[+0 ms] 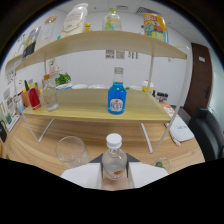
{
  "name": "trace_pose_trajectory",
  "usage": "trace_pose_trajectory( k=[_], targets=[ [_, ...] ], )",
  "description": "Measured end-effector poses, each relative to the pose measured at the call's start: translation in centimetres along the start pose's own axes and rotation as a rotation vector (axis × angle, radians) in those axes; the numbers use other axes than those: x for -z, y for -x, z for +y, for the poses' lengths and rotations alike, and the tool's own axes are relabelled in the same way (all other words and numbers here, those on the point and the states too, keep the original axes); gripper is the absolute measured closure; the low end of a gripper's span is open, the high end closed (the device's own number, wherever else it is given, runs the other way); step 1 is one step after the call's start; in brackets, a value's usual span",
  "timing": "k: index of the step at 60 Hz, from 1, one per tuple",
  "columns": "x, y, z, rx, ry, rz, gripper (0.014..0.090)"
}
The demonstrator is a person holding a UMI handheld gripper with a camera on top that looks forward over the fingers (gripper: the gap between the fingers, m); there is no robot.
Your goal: Make me a cup of Mojito.
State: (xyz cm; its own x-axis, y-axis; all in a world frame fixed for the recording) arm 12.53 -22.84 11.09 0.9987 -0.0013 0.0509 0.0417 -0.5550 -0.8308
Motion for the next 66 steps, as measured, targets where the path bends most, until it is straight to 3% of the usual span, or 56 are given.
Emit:
trace_pose_trajectory(
  k=[7,12,29,35,46,52,66],
  targets=[
    [-0.4,-0.5,-0.4,0.080,-0.002,0.028,0.0697],
    [0.0,-1.4,-1.9,0.232,-0.021,0.097,0.0699],
    [0.9,-1.1,-7.2,1.027,-0.112,0.300,0.0703],
    [0.6,-0.4,-8.0,1.299,-0.110,0.357,0.0698],
    [0.2,0.0,-8.2,1.682,-0.037,0.437,0.0699],
    [-0.1,-0.3,-7.7,1.826,0.054,0.467,0.0699],
    [-0.3,0.5,-7.5,2.061,0.118,0.492,0.0699]
  ],
)
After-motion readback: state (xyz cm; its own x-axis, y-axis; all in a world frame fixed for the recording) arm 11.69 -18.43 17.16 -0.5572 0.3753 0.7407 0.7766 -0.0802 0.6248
